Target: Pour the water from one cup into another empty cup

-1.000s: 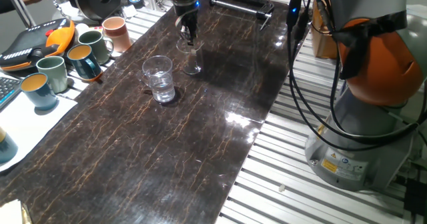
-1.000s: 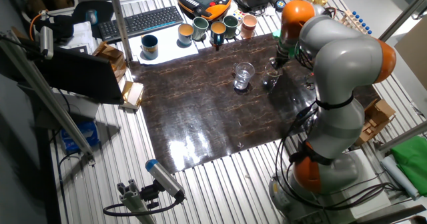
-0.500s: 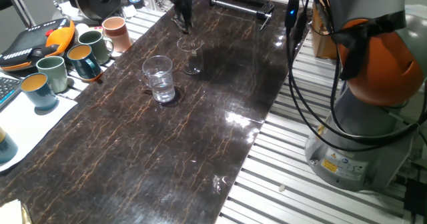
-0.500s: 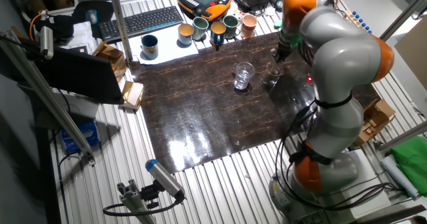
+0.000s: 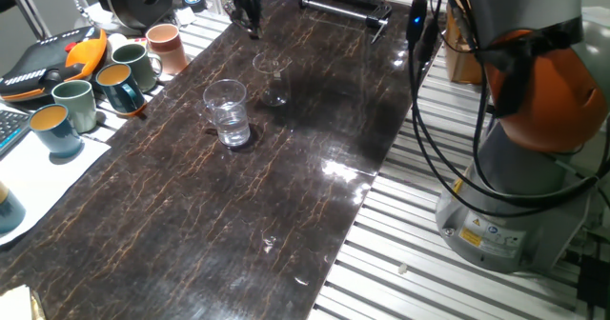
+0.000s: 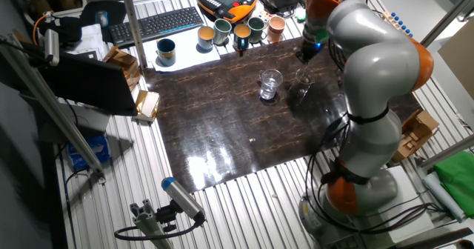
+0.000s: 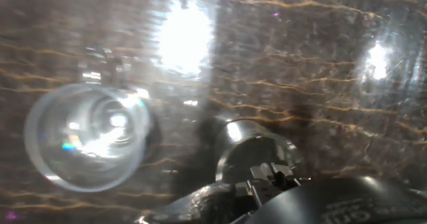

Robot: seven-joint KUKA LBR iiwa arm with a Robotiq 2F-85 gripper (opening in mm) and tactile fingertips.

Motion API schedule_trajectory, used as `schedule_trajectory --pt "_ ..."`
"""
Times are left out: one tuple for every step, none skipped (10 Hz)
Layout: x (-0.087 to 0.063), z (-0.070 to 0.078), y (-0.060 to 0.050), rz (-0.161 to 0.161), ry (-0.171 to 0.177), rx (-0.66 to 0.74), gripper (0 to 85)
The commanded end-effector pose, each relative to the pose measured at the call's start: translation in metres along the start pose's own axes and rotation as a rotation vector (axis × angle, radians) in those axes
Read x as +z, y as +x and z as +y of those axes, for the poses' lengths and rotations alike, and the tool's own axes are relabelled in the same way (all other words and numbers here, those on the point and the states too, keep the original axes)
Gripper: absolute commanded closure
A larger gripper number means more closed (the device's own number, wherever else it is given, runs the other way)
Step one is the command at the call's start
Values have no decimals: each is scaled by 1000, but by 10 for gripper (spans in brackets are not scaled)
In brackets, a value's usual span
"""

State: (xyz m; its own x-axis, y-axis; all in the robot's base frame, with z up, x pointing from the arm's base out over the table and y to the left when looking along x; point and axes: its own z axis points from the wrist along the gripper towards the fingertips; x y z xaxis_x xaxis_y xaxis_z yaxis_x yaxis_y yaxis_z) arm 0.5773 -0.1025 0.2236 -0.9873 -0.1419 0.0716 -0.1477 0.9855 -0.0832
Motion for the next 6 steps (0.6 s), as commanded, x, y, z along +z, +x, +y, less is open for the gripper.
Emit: schedule_trajectory --pt "-10 7 0 -5 6 3 843" --pt "-19 15 0 -3 7 4 843" --pt "-28 25 -1 15 8 15 843" --pt "-34 34 -2 26 9 23 843" --pt "-38 41 -1 27 5 31 843" --pt "-41 47 -1 20 -2 38 843"
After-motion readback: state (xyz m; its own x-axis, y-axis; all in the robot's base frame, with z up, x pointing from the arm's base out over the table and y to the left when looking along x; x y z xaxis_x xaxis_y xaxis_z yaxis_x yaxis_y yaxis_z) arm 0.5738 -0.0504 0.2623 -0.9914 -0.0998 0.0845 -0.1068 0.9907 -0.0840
